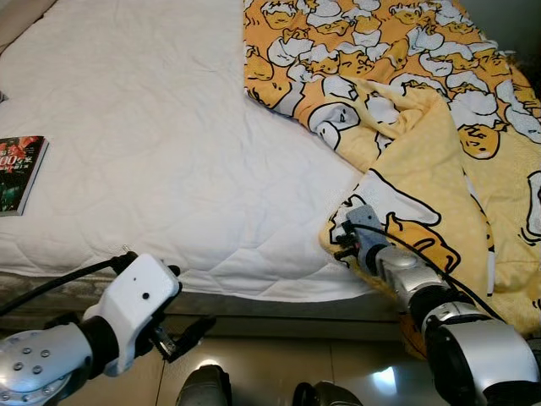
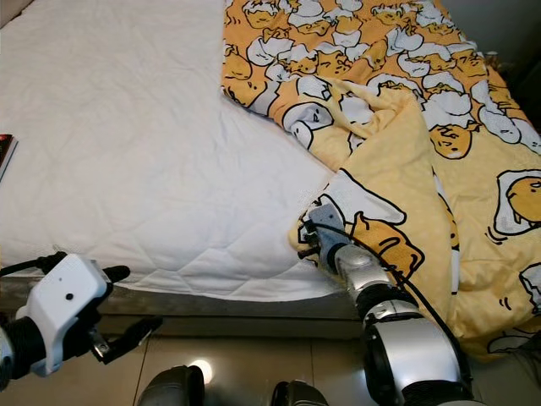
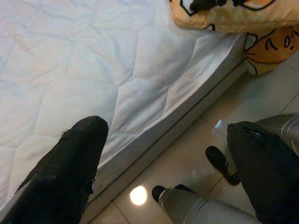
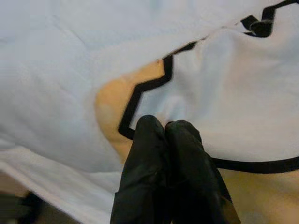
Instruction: Clean up the room
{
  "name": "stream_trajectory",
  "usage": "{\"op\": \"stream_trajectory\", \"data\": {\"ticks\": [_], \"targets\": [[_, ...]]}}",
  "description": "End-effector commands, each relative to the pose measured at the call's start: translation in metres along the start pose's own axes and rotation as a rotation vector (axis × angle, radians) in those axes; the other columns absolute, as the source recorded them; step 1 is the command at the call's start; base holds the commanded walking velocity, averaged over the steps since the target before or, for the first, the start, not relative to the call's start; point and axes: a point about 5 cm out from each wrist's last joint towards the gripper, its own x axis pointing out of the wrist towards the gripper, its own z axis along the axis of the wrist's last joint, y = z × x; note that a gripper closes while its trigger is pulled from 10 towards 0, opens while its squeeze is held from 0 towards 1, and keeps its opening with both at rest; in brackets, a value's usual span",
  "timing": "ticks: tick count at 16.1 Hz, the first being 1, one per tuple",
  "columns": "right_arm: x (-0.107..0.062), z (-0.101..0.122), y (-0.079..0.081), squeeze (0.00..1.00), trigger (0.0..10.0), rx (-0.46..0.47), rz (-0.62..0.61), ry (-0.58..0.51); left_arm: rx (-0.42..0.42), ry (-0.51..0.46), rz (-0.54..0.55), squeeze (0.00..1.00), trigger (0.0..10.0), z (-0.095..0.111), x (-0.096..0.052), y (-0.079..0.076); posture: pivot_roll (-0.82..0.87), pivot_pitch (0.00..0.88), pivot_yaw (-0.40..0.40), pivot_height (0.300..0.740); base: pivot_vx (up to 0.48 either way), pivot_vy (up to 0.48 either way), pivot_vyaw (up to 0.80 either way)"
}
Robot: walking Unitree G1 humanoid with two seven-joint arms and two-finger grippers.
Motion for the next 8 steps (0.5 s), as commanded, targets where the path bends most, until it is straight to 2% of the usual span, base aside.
{"op": "stream_trajectory", "data": {"ticks": [1, 3, 6, 7, 8], "targets": [[-0.003, 0.006, -0.005, 0.00, 0.0, 0.028, 0.072, -0.021, -0.004, -0.017, 0.003, 0.00, 10.0, 0.001, 0.002, -0.002, 0.18, 0.080, -0.072, 0.740, 0.000, 0.000, 0.00], [-0.008, 0.006, -0.003, 0.00, 0.0, 0.019, 0.251, -0.033, -0.015, -0.018, 0.016, 0.00, 10.0, 0.000, 0.002, -0.002, 0.17, 0.070, -0.074, 0.740, 0.000, 0.000, 0.00], [-0.012, 0.023, -0.001, 0.00, 0.0, 0.064, 0.360, -0.157, -0.017, -0.023, 0.008, 0.00, 10.0, -0.001, 0.005, -0.006, 0.16, 0.066, -0.076, 0.740, 0.000, 0.000, 0.00], [-0.010, 0.024, 0.000, 0.00, 0.0, -0.030, 0.306, -0.163, -0.012, -0.026, 0.006, 0.00, 10.0, 0.000, 0.005, -0.006, 0.16, 0.066, -0.076, 0.740, 0.000, 0.000, 0.00], [-0.006, 0.027, 0.000, 1.00, 10.0, -0.111, 0.181, -0.179, -0.010, -0.037, 0.004, 0.00, 10.0, 0.003, 0.008, -0.005, 0.16, 0.078, -0.063, 0.740, 0.000, 0.000, 0.00]]}}
